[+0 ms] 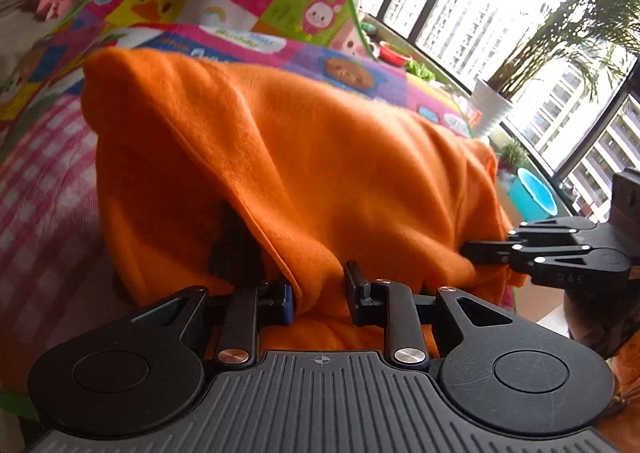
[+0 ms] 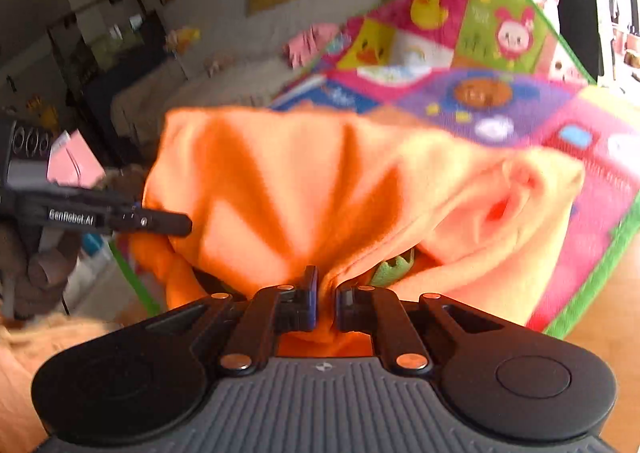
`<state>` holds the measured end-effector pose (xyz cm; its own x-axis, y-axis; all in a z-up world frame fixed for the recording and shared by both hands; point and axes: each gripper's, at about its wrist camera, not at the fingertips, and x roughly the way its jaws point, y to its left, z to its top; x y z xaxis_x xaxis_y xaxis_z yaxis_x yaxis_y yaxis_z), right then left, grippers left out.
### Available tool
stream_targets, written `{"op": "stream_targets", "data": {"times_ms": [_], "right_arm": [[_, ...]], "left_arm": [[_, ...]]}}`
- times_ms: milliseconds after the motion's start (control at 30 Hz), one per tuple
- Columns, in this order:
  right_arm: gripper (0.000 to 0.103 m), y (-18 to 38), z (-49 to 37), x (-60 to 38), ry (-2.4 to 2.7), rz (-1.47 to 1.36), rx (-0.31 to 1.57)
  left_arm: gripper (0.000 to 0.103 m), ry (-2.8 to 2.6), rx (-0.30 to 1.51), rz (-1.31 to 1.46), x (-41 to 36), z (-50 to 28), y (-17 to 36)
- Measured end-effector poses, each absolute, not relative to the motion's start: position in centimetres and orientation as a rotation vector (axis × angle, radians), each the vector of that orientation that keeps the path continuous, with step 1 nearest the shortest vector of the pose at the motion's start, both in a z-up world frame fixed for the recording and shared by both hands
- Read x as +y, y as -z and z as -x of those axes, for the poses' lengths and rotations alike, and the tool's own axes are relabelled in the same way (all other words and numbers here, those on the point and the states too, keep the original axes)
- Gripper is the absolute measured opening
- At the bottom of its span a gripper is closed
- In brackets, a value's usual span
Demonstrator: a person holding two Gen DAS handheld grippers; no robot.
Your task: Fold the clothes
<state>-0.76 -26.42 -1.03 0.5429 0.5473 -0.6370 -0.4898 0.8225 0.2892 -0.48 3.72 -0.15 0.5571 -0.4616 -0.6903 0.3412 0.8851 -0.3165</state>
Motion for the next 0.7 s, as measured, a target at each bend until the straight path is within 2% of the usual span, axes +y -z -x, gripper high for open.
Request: {"op": "stream_targets", "data": {"times_ms": [67,133,200,267,300,367,667,700], "right_arm": [[0.013,0.3,1.3,-26.9,-0.629,-0.064,0.756],[0.026,-1.2,1.8,-28.0,-0.628,-0.059,0.710],[0.055,-2.8,2.4,-29.0,-0.608,-0.046,0.661],[0.070,-4.2,2.6,-30.0,-0.539,-0.018,0.607],[0.074,-4.3,2.3,-30.7,-0.495,-0.034,0.605],[0.078,-4.0,1.5,-32.2,-0.408,-0.091,0.618],[0.079,2.1,-7.0,-36.2,-0.273,-0.508,0.776],[0.083,2.7,-7.8,-35.9,-0.295,-0.538,0.788]], "left_arm": [[0.028,0.473,0.863,0.145,3.6,0.5,0.5],[0.028,0.471,0.868,0.137,3.6,0.5,0.8],[0.028,0.468,0.873,0.129,3.5,0.6,1.2],[0.028,0.467,0.873,0.126,3.5,0.7,1.2],[0.028,0.467,0.872,0.127,3.5,0.7,1.2],[0.028,0.468,0.872,0.129,3.5,0.7,1.2],[0.029,0.476,0.860,0.150,3.6,0.5,1.8],[0.029,0.476,0.860,0.151,3.6,0.5,1.8]]}}
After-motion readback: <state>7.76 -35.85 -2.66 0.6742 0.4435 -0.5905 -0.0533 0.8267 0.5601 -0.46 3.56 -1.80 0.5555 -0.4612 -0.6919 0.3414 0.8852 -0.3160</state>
